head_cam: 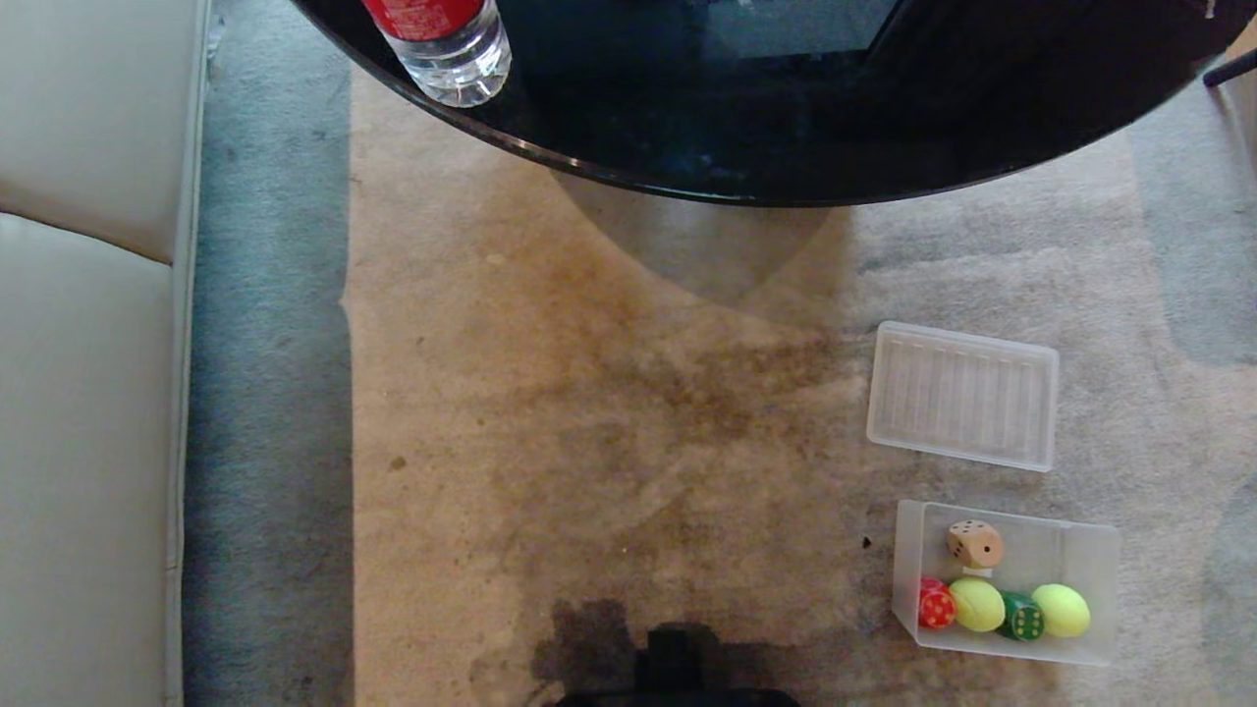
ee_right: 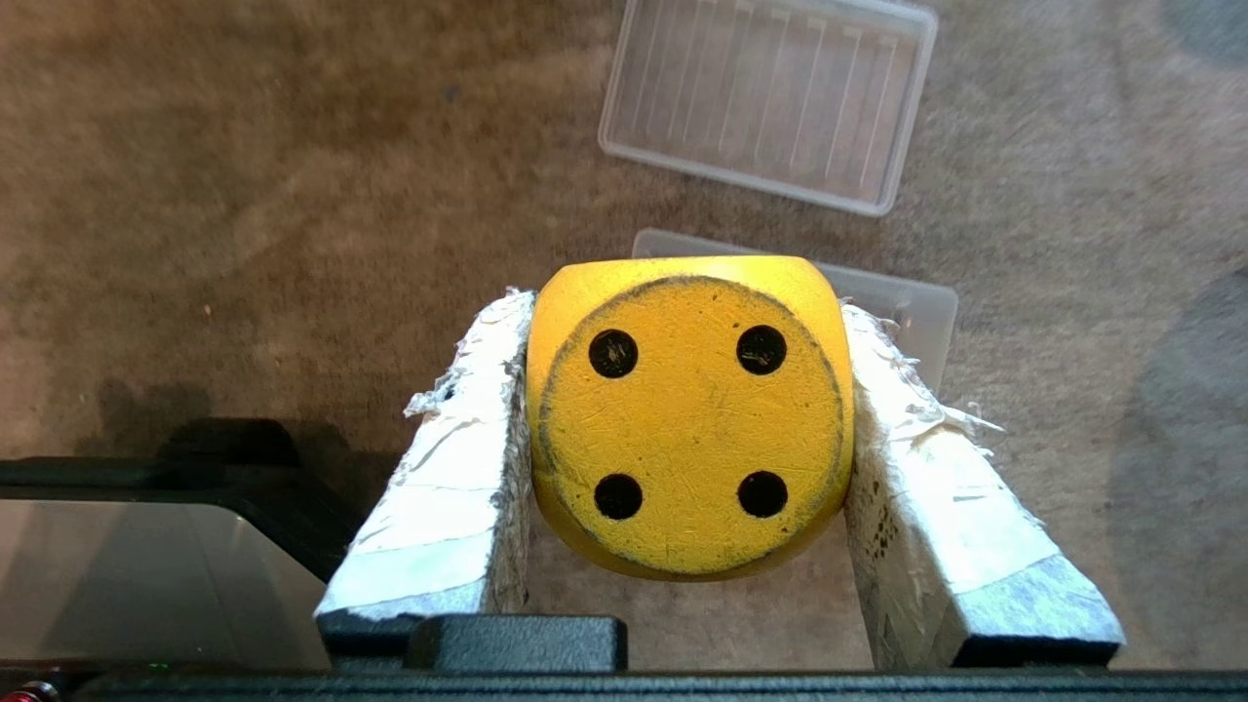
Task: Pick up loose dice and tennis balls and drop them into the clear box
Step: Put the toys in the box
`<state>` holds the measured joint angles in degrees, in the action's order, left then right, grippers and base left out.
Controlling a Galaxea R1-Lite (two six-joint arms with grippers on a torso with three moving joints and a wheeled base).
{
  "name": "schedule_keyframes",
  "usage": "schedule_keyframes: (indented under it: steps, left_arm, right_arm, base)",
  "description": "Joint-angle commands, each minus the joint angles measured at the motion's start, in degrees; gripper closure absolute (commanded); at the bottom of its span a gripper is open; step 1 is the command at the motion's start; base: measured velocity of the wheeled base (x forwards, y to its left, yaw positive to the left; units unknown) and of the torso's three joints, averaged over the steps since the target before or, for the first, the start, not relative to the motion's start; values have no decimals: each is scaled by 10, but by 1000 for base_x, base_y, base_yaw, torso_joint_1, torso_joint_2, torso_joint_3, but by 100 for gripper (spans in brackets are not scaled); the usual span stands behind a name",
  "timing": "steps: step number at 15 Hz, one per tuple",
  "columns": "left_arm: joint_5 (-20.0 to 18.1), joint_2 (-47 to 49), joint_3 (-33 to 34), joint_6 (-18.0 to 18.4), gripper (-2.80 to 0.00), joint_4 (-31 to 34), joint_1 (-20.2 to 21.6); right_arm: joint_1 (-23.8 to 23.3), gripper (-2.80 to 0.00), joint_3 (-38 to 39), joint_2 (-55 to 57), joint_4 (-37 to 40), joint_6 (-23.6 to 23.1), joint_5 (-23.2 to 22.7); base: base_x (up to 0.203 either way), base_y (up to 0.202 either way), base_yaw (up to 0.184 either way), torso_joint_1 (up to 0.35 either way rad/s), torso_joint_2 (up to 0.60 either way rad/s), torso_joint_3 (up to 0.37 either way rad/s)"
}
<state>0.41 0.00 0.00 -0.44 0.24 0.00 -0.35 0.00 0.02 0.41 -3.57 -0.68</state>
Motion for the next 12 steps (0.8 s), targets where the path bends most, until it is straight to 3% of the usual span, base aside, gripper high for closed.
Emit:
schedule_keyframes:
  steps: [1,12]
  left_arm:
    - [0,0,0,0,0,0,0]
    - [0,0,1,-1,0,0,0]
  right_arm:
    - [0,0,1,0,0,0,0]
    - [0,0,1,0,-1,1,1]
  base:
    - [0,0,0,-6,2,-194]
    - [0,0,0,2,2,-197]
